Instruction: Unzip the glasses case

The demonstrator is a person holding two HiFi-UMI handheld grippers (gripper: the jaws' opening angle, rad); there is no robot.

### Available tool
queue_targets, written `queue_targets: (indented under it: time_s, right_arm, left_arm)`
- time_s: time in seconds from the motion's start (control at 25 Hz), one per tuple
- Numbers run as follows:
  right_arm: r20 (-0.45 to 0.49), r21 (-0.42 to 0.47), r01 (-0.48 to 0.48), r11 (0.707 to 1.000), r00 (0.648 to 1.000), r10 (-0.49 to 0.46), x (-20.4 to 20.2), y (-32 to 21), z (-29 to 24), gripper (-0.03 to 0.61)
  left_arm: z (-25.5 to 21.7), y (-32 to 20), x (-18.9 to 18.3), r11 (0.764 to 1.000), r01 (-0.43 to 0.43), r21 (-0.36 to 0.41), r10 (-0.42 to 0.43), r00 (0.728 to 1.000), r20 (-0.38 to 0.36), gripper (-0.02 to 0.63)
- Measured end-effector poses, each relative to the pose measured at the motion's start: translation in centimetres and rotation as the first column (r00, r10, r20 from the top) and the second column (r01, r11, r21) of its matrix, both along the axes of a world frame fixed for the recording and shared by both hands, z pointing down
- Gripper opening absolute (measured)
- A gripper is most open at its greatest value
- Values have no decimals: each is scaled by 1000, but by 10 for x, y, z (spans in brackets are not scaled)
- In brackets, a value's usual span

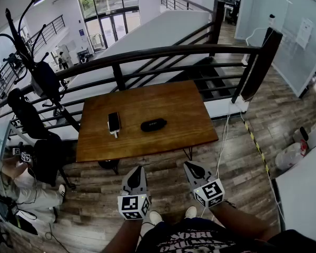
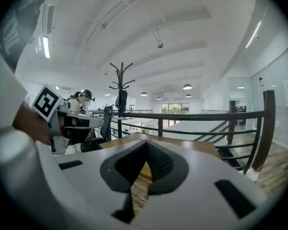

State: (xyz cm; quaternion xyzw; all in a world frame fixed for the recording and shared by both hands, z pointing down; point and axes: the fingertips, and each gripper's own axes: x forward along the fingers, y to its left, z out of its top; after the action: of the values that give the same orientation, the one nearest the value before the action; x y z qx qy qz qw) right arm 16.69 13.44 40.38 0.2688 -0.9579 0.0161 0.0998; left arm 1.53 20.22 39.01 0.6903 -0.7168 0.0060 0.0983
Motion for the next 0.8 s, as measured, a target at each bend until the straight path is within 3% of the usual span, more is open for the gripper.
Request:
queue_targets:
  time_s: [0.8]
  right_arm:
    - [5,-64,-34,997,999,35,-34,3,12,-2]
  left_arm:
    - [8,1,-37,1000,-21,-3,21,1000,-16,3]
